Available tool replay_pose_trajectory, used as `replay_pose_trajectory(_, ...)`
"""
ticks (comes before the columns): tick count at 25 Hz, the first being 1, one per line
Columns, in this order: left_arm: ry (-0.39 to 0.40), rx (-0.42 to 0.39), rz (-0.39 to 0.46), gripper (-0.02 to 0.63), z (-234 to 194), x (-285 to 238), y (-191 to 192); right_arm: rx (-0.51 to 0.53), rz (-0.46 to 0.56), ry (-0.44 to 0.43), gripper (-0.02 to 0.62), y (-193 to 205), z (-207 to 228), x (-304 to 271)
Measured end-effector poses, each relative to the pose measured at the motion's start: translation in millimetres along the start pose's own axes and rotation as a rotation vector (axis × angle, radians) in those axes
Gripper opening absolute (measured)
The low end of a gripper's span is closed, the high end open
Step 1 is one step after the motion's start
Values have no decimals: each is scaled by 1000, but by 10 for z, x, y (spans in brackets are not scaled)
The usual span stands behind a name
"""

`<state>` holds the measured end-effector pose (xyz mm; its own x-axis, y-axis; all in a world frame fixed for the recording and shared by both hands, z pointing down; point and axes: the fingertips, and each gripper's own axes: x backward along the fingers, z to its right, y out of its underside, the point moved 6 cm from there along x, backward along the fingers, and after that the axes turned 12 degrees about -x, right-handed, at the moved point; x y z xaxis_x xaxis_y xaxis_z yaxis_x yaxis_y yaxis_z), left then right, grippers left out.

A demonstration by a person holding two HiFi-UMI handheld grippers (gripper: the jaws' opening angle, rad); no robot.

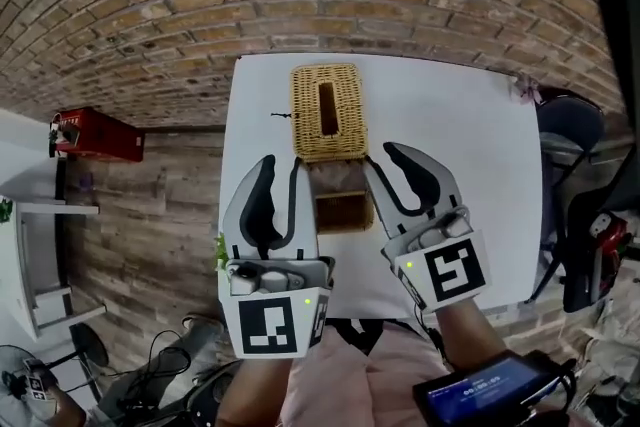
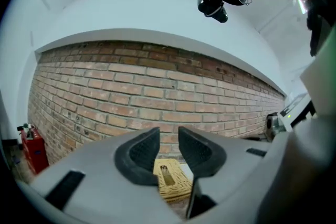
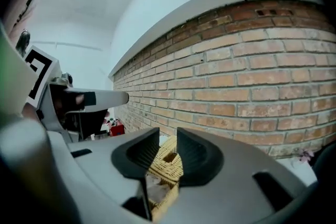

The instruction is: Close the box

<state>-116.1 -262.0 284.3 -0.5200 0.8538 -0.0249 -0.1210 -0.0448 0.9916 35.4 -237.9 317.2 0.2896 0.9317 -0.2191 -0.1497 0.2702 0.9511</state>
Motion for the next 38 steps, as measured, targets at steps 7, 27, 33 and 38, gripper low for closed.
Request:
replay_pose_trajectory(7,-59,-34,92,34,274,535,-523,55,107,34,0,-335,-95,659)
replay_pose_trajectory(27,-108,-87,162,26,682,1183,-1011,142,196,27,-3,-588,-249,1545)
replay_pose_trajectory(33,-109,-89,161,26,677,1191,-1007,136,199,23,-2,-584,-272,1547)
replay_pose_trajectory(38,-105,-91,157,26,675,1160,-1004,133,195,25,-2,-582,-266,1516)
